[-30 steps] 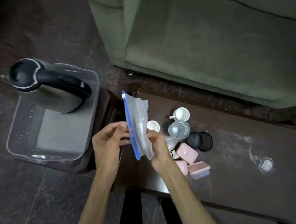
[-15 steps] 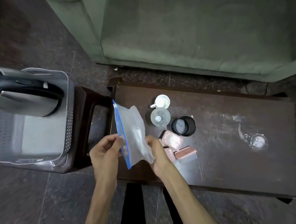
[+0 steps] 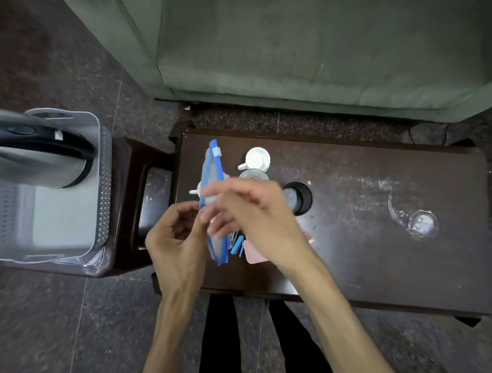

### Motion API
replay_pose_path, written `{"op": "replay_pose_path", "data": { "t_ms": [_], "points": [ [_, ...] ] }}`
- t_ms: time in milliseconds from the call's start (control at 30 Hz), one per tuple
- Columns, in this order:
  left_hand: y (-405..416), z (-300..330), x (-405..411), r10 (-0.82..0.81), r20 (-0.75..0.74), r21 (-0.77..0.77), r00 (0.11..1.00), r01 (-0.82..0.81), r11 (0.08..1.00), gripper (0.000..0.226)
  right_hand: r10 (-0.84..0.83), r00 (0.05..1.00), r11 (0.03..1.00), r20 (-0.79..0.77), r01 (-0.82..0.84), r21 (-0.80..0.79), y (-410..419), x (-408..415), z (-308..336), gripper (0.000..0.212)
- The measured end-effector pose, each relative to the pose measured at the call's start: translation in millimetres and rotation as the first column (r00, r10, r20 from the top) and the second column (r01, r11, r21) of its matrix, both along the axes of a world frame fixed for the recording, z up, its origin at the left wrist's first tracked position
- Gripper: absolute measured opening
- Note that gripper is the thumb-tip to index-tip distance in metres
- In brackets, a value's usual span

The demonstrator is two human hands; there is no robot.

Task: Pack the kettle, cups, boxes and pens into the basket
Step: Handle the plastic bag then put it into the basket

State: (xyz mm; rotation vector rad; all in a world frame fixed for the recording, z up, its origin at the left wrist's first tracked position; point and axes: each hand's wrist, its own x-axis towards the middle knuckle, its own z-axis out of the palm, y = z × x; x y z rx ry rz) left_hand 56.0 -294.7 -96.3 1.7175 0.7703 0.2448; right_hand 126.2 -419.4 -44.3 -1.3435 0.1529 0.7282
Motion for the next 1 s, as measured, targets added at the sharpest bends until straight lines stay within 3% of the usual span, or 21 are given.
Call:
{"op": "replay_pose_path", "data": {
  "t_ms": [33,100,233,300,367,467,533,600,633,700,733,833,1000],
  "points": [
    [-2,0,-2,0.024,0.007,0.006,1.0,-0.024,1.0,0.012,0.128,0.991,0.98,-0.041,-0.132,-0.147,4,0,1,0.027],
    [-4,-1,-6,0.078,0.025,0.047,0.997,-0.08,0.996,0.007,0.36,0.932,0.807,-0.054,-0.339,-0.483,2,0,-3,0.026],
    [-17,-5,-15,0.066,0.064,0.13,0.996,-0.074,0.989,0.004,0.528,0.847,0.452,-0.057,-0.338,-0.825,-11,-14,-12,0.025],
    [-29,-9,-20,0.007,0.07,0.162,0.998,-0.018,0.987,0.005,0.472,0.881,0.463,0.027,-0.222,-0.858,-11,-23,-13,0.02],
    [-40,-13,-27,-0.029,0.07,0.179,0.997,0.016,0.984,0.004,0.362,0.928,0.582,0.089,-0.15,-0.799,-9,-27,-16,0.021],
    [-51,-15,-34,-0.03,0.098,0.174,0.995,0.012,0.985,0.008,0.243,0.968,0.753,-0.065,-0.23,-0.617,-11,-22,-34,0.018],
    [-54,-13,-37,-0.036,0.122,0.188,0.992,0.013,0.982,0.016,0.244,0.959,0.765,-0.147,-0.283,-0.578,-11,-21,-44,0.026],
    [-55,-13,-39,-0.032,0.135,0.217,0.99,0.002,0.976,0.02,0.282,0.956,0.662,-0.078,-0.253,-0.705,-8,-25,-54,0.041],
    [-56,-16,-41,-0.028,0.134,0.225,0.991,-0.003,0.974,0.018,0.326,0.945,0.563,-0.037,-0.225,-0.795,-6,-26,-59,0.044],
    [-58,-21,-46,-0.051,0.13,0.229,0.99,0.02,0.973,0.008,0.397,0.916,0.385,-0.06,-0.226,-0.895,-3,-25,-66,0.026],
    [-60,-23,-48,-0.074,0.125,0.234,0.989,0.043,0.971,0.005,0.399,0.911,0.344,-0.104,-0.254,-0.904,-3,-23,-71,0.019],
    [-70,-23,-50,-0.146,0.125,0.256,0.981,0.111,0.96,0.005,0.513,0.824,0.183,-0.241,-0.378,-0.907,-13,-26,-89,0.034],
    [-81,-29,-48,-0.161,0.09,0.244,0.983,0.135,0.96,0.002,0.652,0.68,-0.033,-0.336,-0.417,-0.908,-26,-30,-106,0.022]
  ]
}}
